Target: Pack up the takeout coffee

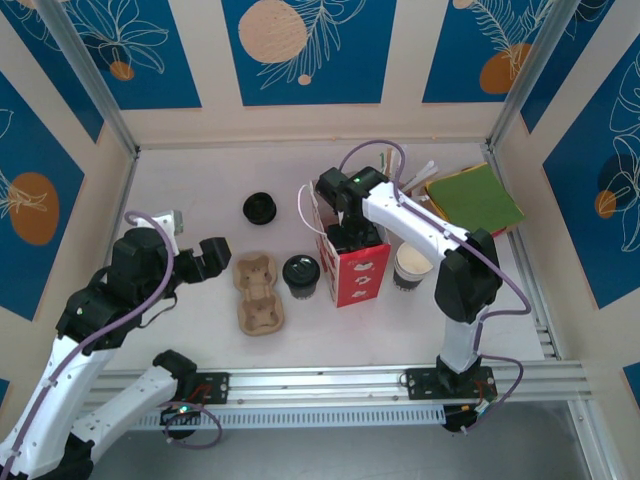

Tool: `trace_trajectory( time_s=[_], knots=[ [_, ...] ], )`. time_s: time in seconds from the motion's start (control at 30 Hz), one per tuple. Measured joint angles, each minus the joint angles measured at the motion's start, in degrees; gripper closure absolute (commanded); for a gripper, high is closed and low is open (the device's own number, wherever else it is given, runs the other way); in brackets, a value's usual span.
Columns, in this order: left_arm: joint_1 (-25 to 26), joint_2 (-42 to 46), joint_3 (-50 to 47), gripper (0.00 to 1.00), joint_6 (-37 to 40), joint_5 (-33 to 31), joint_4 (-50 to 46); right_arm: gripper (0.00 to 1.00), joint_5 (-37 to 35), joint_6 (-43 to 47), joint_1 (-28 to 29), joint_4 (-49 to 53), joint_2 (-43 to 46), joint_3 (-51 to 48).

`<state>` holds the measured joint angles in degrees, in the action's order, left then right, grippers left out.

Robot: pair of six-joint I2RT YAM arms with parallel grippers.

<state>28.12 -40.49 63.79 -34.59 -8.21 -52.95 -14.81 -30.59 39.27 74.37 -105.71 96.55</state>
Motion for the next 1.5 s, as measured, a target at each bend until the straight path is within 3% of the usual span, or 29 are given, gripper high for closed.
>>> trace_trajectory(
  time_s=[1.5],
  knots=[
    [0.0,-0.1,0.0,0.0,0.0,0.0,0.0,0.4,-2.0,-0.6,0.5,-1.2,3.2,1.9]
  ],
)
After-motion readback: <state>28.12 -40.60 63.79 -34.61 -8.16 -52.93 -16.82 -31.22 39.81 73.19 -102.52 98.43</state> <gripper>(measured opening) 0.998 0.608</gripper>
